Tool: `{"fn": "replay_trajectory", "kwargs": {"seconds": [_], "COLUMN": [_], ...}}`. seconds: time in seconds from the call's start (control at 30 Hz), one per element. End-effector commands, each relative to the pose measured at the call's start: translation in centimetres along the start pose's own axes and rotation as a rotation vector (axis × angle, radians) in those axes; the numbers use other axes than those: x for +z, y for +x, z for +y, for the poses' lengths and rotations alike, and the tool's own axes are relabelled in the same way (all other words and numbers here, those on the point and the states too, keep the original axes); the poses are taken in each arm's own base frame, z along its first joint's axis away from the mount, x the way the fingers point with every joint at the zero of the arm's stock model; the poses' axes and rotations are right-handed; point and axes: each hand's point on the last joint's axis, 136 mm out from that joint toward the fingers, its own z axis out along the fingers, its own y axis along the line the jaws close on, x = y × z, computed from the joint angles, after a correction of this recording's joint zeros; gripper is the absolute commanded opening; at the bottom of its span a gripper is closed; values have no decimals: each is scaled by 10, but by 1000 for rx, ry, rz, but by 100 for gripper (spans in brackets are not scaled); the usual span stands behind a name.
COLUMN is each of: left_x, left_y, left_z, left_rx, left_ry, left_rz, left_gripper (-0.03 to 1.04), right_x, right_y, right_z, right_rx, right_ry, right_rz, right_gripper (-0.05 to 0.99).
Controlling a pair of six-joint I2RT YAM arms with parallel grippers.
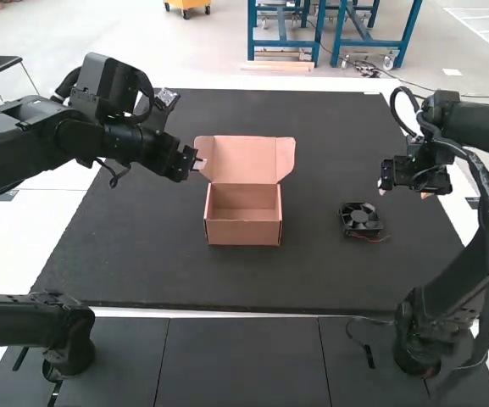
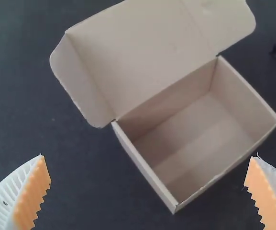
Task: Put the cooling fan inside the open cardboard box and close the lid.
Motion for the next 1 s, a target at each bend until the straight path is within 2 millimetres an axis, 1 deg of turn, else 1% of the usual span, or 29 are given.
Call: {"fn": "replay_trajectory", "kwargs": {"seconds": [0.0, 0.17, 0.37, 0.47, 0.8, 0.97], "left_x": [-15, -15, -14, -15, -16, -19], "left_y": [-23, -26, -27, -31, -32, -38], "left_z": [6, 4, -1, -2, -2, -2], "left_rx": [30, 51, 53, 53, 52, 53], "left_ry": [-23, -8, 22, 26, 27, 25], "left_rz": [-67, -79, -85, -98, -103, -118], "left_gripper": [96, 96, 96, 96, 96, 96], "right_x": [3, 19, 34, 41, 61, 71], "right_y": [-7, -3, -5, -4, 2, 1], "right_z": [-10, -12, -12, -14, -14, -14], "right_rx": [4, 4, 16, 25, 33, 38], "right_ry": [26, 30, 26, 26, 23, 21], "right_rz": [-8, 31, 60, 75, 129, 148], "right_gripper": [90, 90, 90, 90, 90, 90]}}
